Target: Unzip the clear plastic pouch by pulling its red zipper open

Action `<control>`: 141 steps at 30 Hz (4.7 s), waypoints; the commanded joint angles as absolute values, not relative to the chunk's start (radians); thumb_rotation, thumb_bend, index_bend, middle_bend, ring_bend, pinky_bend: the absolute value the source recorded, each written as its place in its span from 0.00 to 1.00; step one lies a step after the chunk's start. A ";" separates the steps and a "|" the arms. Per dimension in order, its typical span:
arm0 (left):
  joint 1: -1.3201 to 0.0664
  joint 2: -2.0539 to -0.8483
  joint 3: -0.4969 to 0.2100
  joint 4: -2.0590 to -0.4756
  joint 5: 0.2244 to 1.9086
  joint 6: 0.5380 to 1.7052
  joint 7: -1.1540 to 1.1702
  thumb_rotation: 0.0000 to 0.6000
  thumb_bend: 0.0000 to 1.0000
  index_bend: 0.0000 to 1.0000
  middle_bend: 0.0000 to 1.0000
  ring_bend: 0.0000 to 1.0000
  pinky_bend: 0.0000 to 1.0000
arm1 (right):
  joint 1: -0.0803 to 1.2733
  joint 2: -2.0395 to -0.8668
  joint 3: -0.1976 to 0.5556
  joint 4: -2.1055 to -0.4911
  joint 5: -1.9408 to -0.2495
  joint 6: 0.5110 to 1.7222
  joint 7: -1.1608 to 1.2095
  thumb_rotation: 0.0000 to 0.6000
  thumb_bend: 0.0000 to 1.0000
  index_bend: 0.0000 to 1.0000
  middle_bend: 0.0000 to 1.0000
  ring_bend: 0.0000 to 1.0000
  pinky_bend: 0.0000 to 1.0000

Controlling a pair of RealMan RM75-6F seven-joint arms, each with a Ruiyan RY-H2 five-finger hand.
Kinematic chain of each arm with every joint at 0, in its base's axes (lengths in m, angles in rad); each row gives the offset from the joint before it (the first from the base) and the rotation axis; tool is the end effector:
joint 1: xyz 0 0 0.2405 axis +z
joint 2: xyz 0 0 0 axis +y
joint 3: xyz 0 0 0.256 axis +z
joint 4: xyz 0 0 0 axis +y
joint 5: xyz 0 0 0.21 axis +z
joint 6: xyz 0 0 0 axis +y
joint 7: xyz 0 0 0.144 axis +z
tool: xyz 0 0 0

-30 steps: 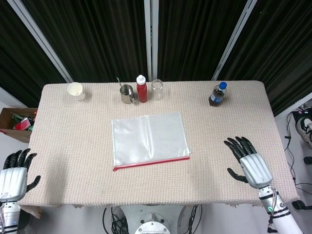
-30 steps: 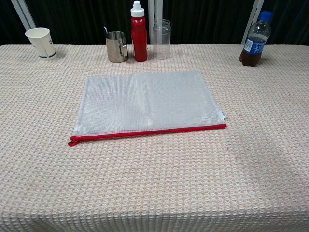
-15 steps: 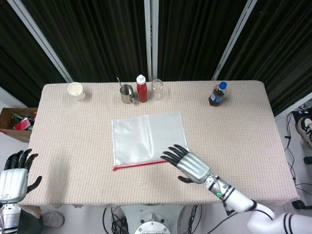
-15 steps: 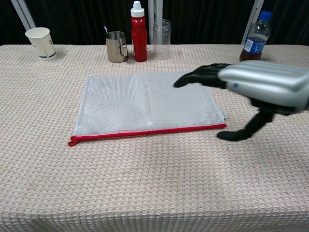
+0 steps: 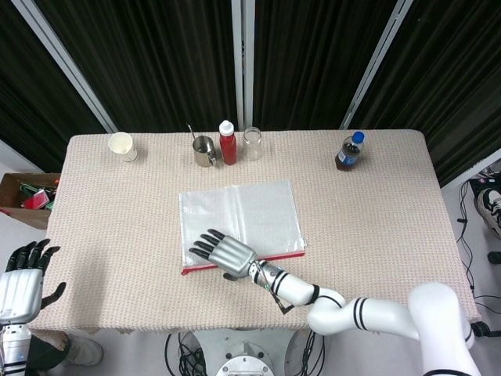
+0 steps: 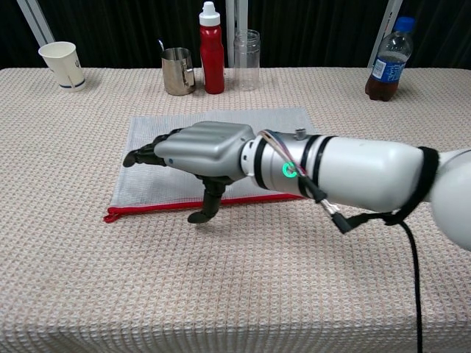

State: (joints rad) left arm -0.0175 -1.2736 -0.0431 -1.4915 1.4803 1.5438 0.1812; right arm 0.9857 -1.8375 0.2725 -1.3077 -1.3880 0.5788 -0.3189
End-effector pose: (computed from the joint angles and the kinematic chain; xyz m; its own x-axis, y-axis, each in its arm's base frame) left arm -0.3309 0.1582 0.1274 0.5264 -0.0082 0.8502 0.8478 0.0802 -0.5242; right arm -0.0154 -0.3120 -0.1262 0.6294 -0.2887 0.7214 -0.5693 -0.8033 0.1752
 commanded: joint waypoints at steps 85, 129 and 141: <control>-0.010 -1.293 -0.025 -1.496 1.518 1.575 0.181 1.00 0.19 0.24 0.14 0.11 0.15 | 0.951 -1.659 -0.075 -1.598 -1.287 0.945 -0.493 1.00 0.30 0.32 0.17 0.00 0.00; 0.001 -1.293 -0.025 -1.474 1.521 1.587 0.147 1.00 0.19 0.24 0.14 0.11 0.15 | 0.866 -1.811 0.016 -1.384 -1.396 0.878 -0.418 1.00 0.38 0.60 0.24 0.00 0.00; -0.049 -1.281 -0.018 -1.481 1.570 1.532 0.051 1.00 0.19 0.24 0.14 0.11 0.15 | 0.863 -1.761 0.039 -1.446 -1.519 0.962 -0.353 1.00 0.47 0.79 0.33 0.02 0.00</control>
State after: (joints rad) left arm -0.0296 -1.2851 -0.0201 -1.4767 1.5525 1.5522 0.0783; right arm 0.8627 -1.7751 0.0323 -1.4292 -1.4974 0.9421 -0.3641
